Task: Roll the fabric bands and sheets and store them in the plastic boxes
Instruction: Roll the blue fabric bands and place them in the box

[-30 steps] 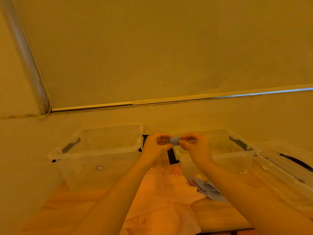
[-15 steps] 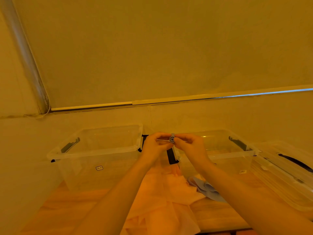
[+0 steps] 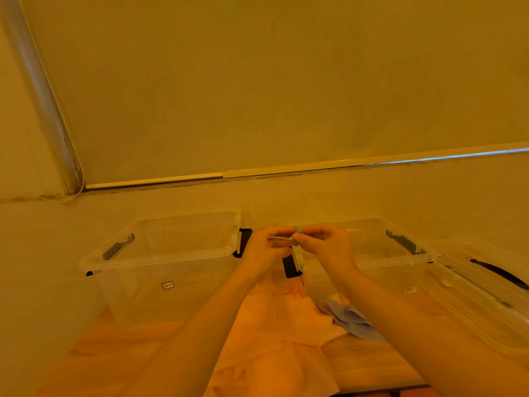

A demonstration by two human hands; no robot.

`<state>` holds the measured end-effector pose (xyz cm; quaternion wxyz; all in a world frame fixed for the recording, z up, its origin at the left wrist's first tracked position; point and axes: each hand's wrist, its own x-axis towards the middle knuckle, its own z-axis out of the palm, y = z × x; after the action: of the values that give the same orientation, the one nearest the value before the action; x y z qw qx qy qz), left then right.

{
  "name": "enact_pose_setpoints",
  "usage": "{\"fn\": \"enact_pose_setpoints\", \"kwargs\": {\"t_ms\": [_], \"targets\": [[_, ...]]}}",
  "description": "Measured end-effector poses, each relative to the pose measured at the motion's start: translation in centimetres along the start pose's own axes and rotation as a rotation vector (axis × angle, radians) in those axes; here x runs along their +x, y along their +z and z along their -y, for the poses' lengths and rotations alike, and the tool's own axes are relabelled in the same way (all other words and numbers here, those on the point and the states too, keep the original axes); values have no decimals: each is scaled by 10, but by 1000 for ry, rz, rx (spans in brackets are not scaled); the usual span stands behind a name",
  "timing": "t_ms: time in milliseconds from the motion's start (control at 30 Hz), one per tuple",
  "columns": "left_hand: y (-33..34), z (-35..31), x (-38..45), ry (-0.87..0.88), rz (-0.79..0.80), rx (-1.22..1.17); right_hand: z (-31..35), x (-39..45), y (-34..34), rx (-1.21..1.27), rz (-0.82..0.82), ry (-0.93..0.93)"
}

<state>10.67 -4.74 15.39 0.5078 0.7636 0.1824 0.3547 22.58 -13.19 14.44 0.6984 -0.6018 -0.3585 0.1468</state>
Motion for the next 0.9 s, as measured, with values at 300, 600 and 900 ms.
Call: {"fn": "enact_pose_setpoints", "kwargs": {"t_ms": [300,600,900], "targets": [[1,4,2,4,-23,28,3,-3,-2,27,7,-8],[-3,8,4,-1,-193,97,4,-5,-1,65,8,42],[0,10,13,-1,-207,96,0,-2,-6,93,60,98]]}}
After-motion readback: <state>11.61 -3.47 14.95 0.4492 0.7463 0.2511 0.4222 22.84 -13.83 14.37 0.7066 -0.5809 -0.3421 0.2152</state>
